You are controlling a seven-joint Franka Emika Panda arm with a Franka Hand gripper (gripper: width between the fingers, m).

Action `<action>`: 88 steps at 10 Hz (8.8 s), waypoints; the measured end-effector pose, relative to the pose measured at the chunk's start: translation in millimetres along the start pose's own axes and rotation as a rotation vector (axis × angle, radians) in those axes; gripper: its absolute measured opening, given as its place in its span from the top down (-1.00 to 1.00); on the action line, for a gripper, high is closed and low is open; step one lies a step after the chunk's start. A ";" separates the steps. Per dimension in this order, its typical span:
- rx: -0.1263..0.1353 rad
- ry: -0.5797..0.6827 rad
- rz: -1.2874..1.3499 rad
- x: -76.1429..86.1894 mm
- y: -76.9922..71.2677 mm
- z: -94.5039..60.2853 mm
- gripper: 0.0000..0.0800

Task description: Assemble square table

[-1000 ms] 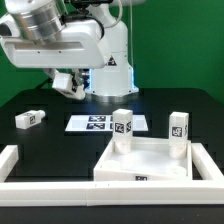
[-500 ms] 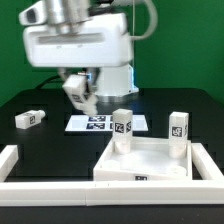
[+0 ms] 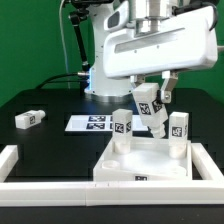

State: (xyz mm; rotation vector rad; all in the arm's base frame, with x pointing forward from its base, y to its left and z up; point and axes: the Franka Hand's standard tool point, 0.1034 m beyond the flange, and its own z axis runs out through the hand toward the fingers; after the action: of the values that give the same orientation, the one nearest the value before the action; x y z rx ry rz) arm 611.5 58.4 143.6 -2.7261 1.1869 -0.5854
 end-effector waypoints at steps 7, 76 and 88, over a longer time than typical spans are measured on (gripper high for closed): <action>-0.138 0.032 -0.248 -23.4 -5.8 31.6 0.27; -0.219 -0.300 0.641 -41.3 -24.2 66.4 0.27; -0.185 -0.316 0.076 -64.1 -40.3 63.2 -0.62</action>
Offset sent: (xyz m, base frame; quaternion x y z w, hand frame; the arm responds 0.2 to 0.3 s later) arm 0.0000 0.0000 0.0000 0.0000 0.0000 0.0000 1.0000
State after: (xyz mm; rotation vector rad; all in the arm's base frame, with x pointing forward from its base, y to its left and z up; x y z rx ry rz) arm 623.9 129.3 76.2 -2.7659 1.3086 -0.0310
